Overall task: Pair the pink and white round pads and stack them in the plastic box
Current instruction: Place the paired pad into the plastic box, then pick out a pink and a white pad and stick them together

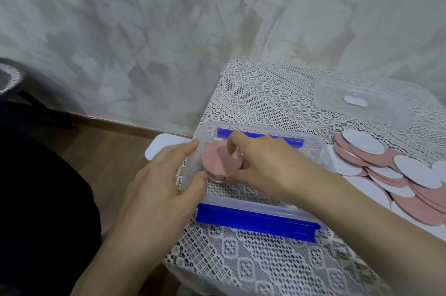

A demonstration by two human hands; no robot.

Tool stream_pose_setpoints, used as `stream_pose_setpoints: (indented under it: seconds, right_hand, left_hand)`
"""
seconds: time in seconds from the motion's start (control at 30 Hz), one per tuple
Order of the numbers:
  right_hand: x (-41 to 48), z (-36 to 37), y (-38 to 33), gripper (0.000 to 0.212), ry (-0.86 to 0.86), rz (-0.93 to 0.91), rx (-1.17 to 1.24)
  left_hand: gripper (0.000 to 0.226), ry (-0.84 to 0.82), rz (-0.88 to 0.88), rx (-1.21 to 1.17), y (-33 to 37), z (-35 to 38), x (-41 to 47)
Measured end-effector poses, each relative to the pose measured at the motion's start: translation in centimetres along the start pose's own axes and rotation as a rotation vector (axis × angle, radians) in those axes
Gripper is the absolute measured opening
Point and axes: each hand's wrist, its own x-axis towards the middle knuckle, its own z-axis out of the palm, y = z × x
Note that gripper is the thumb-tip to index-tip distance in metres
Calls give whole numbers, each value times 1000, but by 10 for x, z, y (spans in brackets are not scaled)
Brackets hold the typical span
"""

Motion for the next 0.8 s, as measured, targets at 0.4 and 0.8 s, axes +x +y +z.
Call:
stream_pose_setpoints:
  seconds: [0.4,0.8]
  right_hand:
    - [-19,-19,-1,47,13,-82,-258]
    - [-107,-63,41,33,275,27,-434]
  left_hand:
    - [49,38,118,488,24,-13,12]
    - [49,57,478,658,89,47,34]
